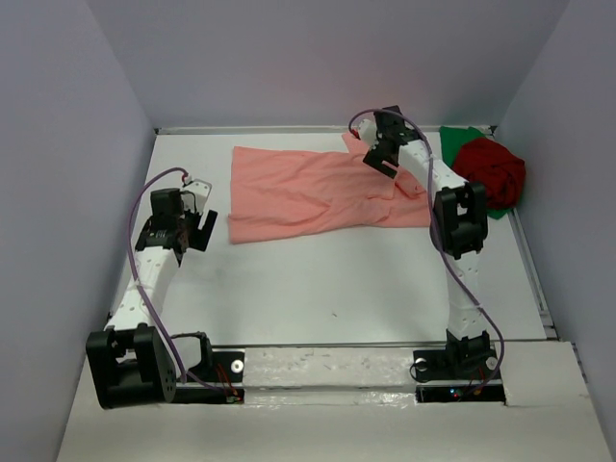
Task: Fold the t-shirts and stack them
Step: Fold the flattened tshirt in 1/3 of the way
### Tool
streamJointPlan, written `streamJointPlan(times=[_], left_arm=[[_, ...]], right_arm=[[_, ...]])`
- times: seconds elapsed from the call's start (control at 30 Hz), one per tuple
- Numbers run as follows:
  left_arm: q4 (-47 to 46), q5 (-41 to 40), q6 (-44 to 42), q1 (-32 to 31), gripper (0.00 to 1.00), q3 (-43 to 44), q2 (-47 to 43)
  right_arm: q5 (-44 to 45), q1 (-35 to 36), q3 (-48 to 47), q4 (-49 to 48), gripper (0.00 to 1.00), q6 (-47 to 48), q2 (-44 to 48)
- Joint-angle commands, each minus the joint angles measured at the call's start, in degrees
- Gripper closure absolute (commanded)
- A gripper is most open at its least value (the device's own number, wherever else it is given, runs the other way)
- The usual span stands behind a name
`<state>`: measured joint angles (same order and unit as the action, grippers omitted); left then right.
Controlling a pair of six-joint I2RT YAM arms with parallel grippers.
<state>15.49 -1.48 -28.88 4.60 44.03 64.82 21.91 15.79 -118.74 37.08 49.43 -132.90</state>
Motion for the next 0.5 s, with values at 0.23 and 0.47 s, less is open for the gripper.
streamJointPlan(times=[0.23,0.47], left_arm=[[4.37,12.36,-2.4,0.15,0.09,7.91,2.68],[7.89,22.21,-6.8,-1.35,0.87,11.86,11.02]], right_arm=[[4.72,-1.81,9.12,-14.84,1.0,-7.06,18.27],[3.66,-4.71,32.14,-14.23,1.0,-11.54,32.17]])
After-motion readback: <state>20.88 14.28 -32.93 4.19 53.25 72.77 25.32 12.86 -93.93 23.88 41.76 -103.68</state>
